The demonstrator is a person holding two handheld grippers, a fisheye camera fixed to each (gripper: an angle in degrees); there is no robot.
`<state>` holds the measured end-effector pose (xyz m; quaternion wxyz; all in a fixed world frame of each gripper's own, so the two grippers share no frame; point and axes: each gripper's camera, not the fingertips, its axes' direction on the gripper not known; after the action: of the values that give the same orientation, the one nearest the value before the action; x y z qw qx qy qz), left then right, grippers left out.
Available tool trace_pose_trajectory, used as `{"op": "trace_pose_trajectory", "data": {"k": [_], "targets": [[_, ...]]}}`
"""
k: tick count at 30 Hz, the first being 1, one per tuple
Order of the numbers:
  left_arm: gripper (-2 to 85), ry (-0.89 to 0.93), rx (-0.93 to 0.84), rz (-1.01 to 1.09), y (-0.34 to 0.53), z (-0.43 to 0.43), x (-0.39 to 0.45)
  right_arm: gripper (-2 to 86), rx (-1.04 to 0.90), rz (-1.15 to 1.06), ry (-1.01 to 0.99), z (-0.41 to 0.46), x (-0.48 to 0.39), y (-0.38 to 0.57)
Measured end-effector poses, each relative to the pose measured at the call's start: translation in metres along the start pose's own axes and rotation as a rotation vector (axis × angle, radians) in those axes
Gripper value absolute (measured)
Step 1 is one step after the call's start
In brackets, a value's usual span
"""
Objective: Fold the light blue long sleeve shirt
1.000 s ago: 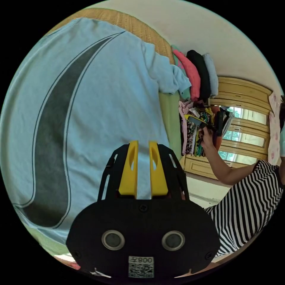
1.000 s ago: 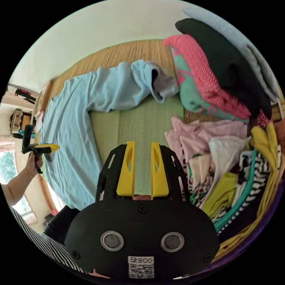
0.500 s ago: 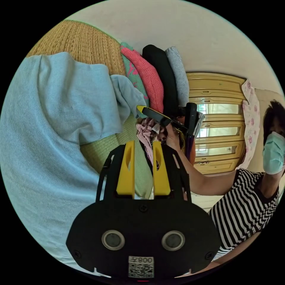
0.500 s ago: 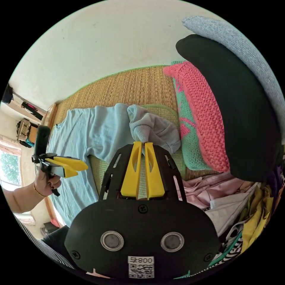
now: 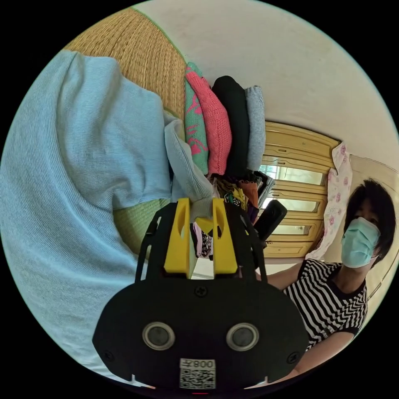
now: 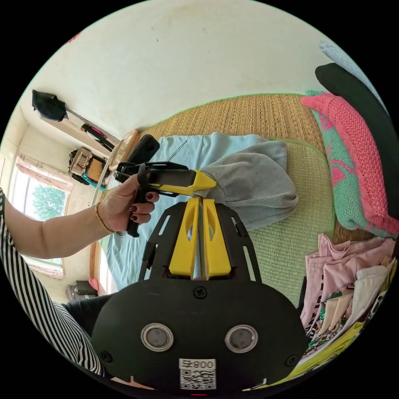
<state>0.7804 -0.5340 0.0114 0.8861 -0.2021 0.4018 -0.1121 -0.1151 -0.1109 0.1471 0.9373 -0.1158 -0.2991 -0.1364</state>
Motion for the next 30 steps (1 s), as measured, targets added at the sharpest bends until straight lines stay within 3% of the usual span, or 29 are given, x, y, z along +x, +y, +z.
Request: {"op": "trace_pose_trajectory", "data": {"k": [5, 7, 12, 14, 20, 30], "targets": [[5.2, 0.064, 0.050, -0.016, 0.012, -0.022, 0.010, 6.1, 0.009, 0.131, 0.001, 0.001, 0.043, 0.035], [5.0, 0.100, 0.058, -0.009, 0.016, -0.030, 0.017, 7.4, 0.010, 0.235, -0.090, 0.006, 0.070, 0.052], [5.0, 0.126, 0.041, 0.014, 0.024, -0.042, 0.033, 9.4, 0.245, 0.520, -0.645, 0.032, 0.150, 0.097], [4.9, 0.141, 0.044, 0.018, 0.028, -0.047, 0.038, 9.6, 0.317, 0.570, -0.726, 0.040, 0.165, 0.105], [4.9, 0.128, 0.033, 0.028, 0.046, -0.064, 0.046, 10.3, 0.385, 0.640, -0.917, 0.070, 0.181, 0.107], [5.0, 0.144, 0.051, 0.057, 0.085, -0.110, 0.057, 3.4, 0.377, 0.553, -1.001, 0.079, 0.142, 0.066]]}}
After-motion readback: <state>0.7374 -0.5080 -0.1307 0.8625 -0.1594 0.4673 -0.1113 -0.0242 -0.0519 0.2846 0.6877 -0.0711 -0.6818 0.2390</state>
